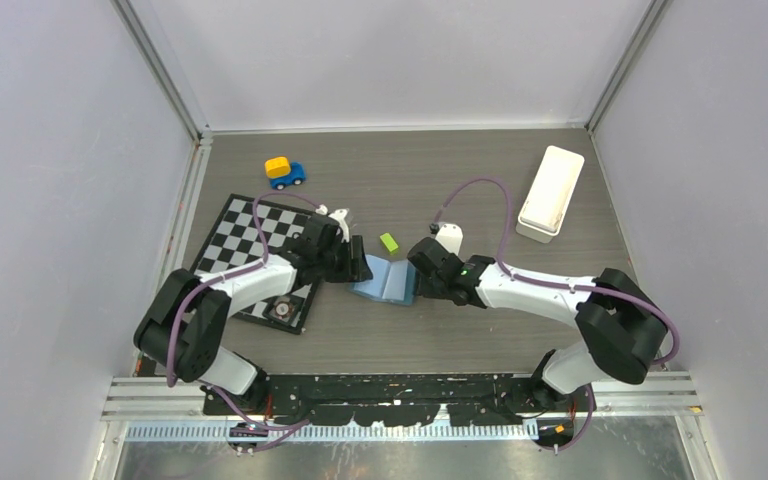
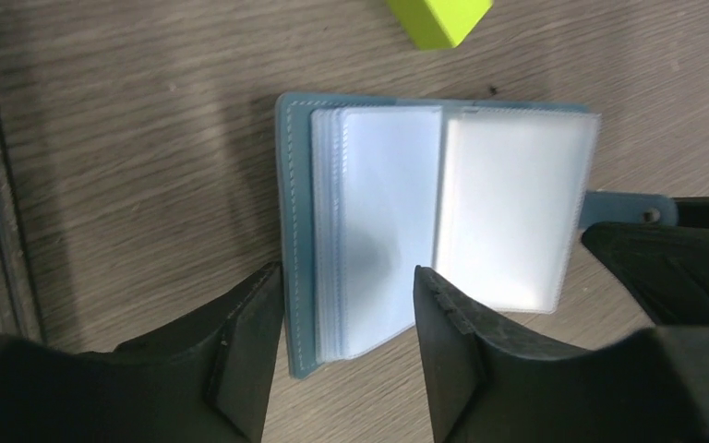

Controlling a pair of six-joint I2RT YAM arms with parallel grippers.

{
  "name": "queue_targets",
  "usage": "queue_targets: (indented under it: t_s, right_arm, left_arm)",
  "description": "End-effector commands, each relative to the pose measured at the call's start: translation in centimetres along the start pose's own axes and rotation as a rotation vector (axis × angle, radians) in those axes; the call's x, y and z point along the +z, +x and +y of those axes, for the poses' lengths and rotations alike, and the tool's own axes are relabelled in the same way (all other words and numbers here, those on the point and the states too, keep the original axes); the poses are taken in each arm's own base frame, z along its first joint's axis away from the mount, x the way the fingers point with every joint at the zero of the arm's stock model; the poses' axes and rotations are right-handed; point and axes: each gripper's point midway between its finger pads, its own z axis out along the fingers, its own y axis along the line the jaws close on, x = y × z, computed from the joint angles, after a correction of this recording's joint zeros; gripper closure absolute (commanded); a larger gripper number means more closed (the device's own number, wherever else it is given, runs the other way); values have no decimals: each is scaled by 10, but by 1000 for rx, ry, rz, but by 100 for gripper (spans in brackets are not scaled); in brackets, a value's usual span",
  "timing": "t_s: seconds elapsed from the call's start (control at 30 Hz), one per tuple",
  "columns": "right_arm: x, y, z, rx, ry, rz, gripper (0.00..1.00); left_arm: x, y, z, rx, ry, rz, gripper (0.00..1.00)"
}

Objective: Put the credit cards into the card holder
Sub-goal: Open the card holder at the center of the board.

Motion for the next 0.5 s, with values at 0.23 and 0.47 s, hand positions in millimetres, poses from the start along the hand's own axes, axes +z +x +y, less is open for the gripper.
queue_targets:
  t_s: [0.23, 0.47]
  right_arm:
    - [0, -7, -5, 17, 19, -30, 56]
    - [-2, -9, -7, 20, 16, -36, 55]
  left_arm:
    - [12, -10, -26, -67, 143, -38, 59]
    - [18, -8, -31, -88, 176, -21, 65]
